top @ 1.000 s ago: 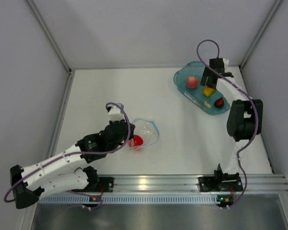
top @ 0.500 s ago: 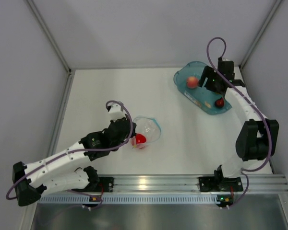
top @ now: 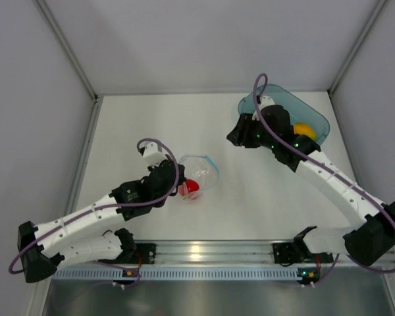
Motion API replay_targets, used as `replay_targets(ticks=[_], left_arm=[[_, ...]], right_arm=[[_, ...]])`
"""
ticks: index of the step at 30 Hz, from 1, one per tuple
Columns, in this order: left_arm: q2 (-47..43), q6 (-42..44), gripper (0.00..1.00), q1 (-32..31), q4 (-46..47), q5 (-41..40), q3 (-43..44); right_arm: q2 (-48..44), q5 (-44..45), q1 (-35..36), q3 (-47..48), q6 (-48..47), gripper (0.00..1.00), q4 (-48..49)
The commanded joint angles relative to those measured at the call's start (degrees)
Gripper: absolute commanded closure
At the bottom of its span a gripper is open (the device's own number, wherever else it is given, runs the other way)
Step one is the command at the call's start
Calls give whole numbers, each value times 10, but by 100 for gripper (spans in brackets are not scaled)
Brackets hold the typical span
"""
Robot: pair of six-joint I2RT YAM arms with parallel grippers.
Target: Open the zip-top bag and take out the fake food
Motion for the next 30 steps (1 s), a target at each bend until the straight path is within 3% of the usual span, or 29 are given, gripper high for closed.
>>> replay_targets(ticks=[1, 5, 14, 21, 30], left_arm=[[15, -32, 100, 1, 28, -20, 8], [30, -51, 100, 1, 42, -19, 7], [40, -111, 100, 1, 86, -21, -22], [7, -158, 100, 1, 115, -29, -78], [-40, -168, 100, 1, 118, -36, -144]], right_arm=[[-33, 30, 70, -9, 24, 54, 20], [-32, 73, 161, -32, 53, 62, 50], [49, 179, 291, -46, 112, 66, 75], [94, 216, 318, -101, 174, 66, 153], [202, 210, 328, -58, 180, 57, 129]])
